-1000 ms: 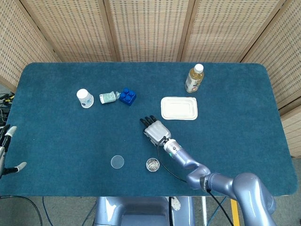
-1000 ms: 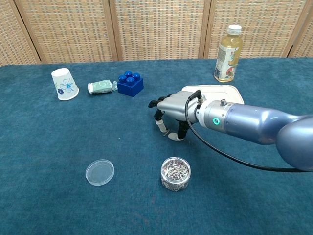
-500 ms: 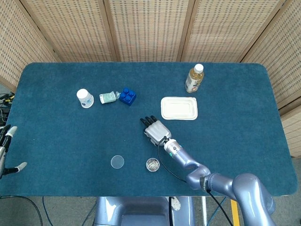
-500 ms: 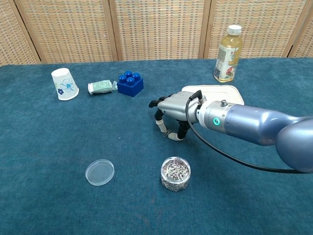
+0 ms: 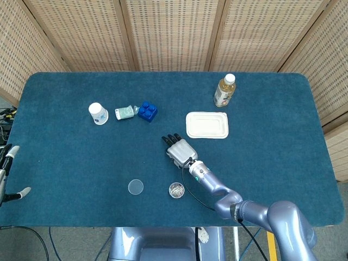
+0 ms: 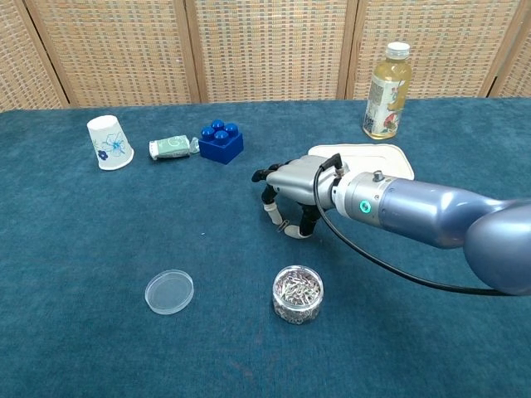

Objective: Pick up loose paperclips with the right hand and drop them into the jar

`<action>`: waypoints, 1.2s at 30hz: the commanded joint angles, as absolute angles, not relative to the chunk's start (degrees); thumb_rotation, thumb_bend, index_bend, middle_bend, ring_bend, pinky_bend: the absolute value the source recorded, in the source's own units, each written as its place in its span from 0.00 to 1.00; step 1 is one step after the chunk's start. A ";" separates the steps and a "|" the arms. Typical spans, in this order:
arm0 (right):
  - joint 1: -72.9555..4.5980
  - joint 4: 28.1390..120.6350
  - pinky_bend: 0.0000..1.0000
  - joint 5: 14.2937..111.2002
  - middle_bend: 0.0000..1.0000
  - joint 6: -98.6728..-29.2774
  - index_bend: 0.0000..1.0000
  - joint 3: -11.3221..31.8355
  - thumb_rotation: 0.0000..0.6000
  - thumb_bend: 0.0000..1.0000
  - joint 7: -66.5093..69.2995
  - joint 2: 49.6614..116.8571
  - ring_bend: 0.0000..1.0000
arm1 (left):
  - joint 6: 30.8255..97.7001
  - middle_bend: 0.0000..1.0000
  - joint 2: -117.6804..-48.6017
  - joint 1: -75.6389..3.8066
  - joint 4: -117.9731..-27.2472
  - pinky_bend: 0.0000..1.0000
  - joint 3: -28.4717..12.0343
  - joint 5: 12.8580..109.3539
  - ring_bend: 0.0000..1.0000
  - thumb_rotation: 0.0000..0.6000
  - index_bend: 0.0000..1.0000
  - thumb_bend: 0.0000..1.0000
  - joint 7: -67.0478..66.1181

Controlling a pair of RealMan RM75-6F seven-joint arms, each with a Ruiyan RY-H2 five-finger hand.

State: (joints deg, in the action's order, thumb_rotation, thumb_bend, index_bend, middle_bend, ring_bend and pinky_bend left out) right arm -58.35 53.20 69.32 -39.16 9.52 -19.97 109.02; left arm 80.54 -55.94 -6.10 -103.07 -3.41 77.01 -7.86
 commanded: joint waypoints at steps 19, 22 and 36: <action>-58.05 52.10 0.10 71.51 0.03 -41.01 0.70 9.97 1.00 0.35 -17.89 109.83 0.00 | 80.57 0.00 -55.89 -6.11 -103.12 0.00 -3.37 77.05 0.00 1.00 0.00 0.00 -7.86; -58.02 52.15 0.10 71.57 0.03 -41.20 0.71 10.11 1.00 0.35 -17.89 109.88 0.00 | 80.58 0.00 -55.87 -6.12 -103.10 0.00 -3.39 77.06 0.00 1.00 0.00 0.00 -7.79; -57.76 53.28 0.10 71.91 0.03 -42.03 0.71 10.51 1.00 0.35 -18.29 109.26 0.00 | 80.61 0.00 -55.78 -6.10 -103.22 0.00 -3.30 77.26 0.00 1.00 0.00 0.00 -7.65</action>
